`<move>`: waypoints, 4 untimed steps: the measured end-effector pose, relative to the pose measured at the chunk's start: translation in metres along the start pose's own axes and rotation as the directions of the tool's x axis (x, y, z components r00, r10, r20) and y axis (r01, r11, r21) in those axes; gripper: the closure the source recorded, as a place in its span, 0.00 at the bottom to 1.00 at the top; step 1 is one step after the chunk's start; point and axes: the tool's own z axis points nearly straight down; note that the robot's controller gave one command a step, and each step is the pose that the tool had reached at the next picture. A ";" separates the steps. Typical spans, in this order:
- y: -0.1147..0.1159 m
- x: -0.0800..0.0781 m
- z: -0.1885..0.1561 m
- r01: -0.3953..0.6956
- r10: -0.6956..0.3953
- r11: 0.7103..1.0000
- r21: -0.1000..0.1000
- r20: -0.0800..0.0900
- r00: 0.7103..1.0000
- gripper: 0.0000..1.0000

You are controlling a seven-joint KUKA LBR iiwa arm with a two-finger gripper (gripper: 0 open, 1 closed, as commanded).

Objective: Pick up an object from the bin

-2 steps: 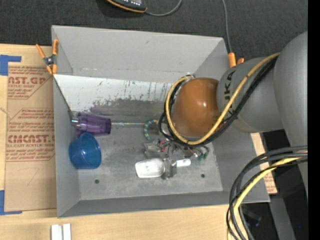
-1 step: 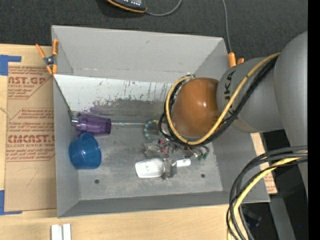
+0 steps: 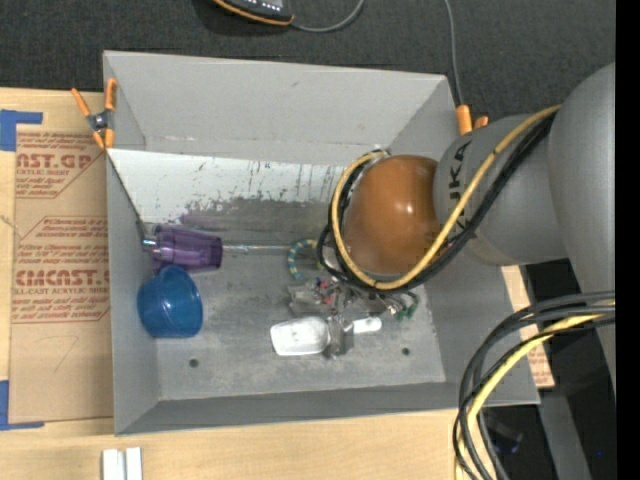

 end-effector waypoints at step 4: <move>0.045 -0.015 0.001 0.263 -0.263 0.965 0.002 0.007 0.965 1.00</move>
Offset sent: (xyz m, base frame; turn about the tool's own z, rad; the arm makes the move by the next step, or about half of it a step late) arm -0.0125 0.0443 -0.0014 -0.2678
